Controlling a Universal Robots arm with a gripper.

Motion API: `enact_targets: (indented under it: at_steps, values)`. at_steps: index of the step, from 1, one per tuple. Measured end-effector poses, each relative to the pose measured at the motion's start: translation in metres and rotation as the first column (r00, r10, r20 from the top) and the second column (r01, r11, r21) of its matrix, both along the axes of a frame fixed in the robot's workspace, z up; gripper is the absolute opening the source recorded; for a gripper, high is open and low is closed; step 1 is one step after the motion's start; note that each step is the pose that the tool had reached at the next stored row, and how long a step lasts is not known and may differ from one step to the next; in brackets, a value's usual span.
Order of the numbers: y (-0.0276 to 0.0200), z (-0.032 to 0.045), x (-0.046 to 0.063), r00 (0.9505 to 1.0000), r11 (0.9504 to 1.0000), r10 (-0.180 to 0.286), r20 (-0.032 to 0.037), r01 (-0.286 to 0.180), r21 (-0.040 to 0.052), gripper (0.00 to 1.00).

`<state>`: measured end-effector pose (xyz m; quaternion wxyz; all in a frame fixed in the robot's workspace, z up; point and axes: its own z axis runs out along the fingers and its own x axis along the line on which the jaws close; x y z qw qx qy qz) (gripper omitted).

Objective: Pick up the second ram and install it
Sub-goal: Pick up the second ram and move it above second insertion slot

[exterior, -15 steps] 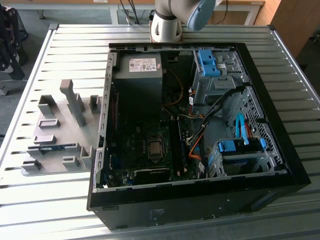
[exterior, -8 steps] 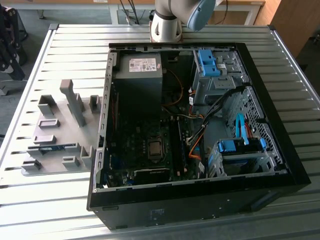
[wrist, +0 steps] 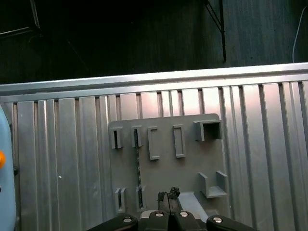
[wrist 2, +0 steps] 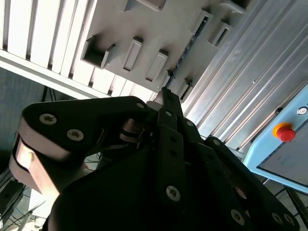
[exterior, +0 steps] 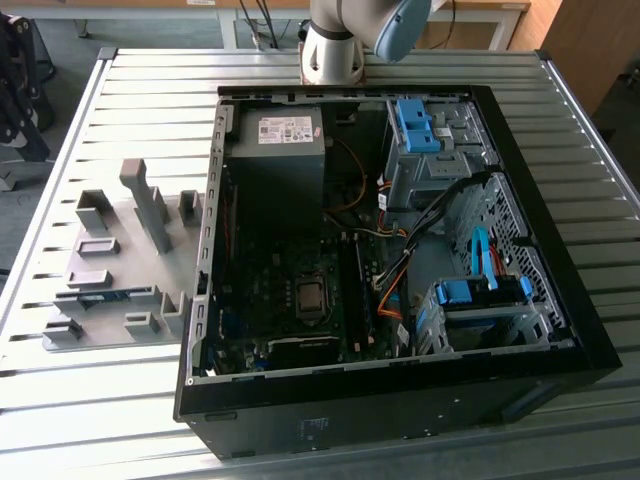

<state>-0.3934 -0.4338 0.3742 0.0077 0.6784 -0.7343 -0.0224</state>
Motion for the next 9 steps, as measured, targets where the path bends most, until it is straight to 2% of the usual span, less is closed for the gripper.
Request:
enact_targets:
  at_steps: [3,9]
  values:
    - [0.0,-0.0008,-0.0001,0.9989,0.9989,0.047,-0.0001,-0.047,0.0,0.1]
    - [0.0,-0.0018,-0.0001,0.9988,0.9988,0.049,0.0001,-0.049,0.0,0.1]
